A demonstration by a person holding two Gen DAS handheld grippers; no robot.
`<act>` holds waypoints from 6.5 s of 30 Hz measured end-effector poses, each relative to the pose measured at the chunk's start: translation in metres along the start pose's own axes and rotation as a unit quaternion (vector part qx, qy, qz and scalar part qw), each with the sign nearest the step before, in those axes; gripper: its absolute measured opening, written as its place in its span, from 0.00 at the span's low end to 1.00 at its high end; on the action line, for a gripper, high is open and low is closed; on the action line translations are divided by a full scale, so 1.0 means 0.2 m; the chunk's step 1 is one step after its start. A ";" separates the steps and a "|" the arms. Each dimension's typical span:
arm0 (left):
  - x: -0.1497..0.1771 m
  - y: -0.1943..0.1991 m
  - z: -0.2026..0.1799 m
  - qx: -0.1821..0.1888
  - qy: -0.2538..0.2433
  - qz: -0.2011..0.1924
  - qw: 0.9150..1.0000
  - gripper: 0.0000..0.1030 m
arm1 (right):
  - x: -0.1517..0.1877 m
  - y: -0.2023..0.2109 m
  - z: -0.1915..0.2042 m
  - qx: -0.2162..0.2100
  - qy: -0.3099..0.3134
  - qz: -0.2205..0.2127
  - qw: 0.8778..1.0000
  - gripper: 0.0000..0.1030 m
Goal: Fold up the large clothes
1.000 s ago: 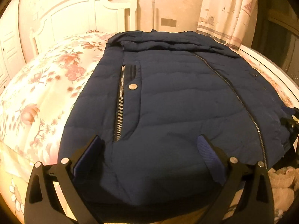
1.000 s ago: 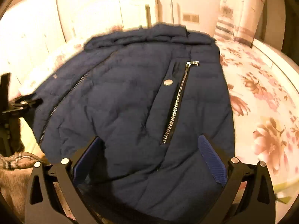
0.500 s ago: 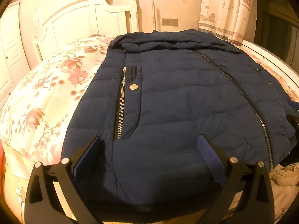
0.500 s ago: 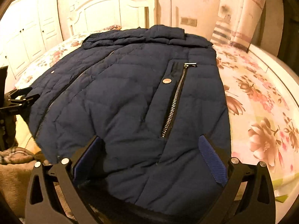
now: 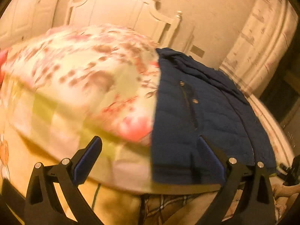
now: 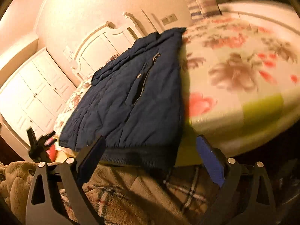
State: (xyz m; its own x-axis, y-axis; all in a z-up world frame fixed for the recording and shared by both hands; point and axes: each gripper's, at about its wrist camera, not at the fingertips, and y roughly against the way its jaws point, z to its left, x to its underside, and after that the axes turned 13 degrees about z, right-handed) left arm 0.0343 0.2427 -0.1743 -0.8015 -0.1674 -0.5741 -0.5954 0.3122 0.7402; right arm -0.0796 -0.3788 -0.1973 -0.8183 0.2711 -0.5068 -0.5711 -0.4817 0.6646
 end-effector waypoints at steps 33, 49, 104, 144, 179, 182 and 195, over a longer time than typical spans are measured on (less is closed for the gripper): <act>0.02 -0.11 -0.14 0.091 0.005 0.058 0.994 0.34 | -0.05 -0.07 0.24 -0.031 0.065 -0.016 0.997 0.75; -0.18 -0.28 -0.31 0.108 -0.011 0.031 0.994 0.73 | -0.18 -0.22 0.26 0.006 0.066 -0.016 0.998 0.75; -1.47 -0.94 -0.51 0.026 -0.070 0.095 0.993 0.92 | -1.85 -0.90 -0.08 0.081 0.062 0.114 0.988 0.86; -1.67 -1.22 -0.87 -0.198 -0.122 0.036 0.972 0.18 | -2.02 -1.04 0.12 0.239 0.101 0.047 0.964 0.15; -1.64 -1.10 -1.48 -0.214 -0.205 -0.016 0.955 0.98 | -2.04 -1.06 0.72 0.223 0.192 0.011 0.956 0.84; -1.59 -1.28 -1.50 -0.234 -0.219 0.026 0.947 0.98 | -2.04 -1.25 0.72 0.249 0.208 0.054 0.944 0.84; -1.49 -1.56 -1.35 -0.231 -0.213 0.095 0.945 0.98 | -1.98 -1.54 0.55 0.265 0.190 0.140 0.935 0.88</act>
State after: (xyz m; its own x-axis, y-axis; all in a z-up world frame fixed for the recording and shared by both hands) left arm 0.4439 -0.0579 -0.1393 -0.8605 0.2723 -0.4305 -0.4817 -0.1598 0.8617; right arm 0.4127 -0.2467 -0.1417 -0.9162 -0.1680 -0.3638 -0.3720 0.0191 0.9280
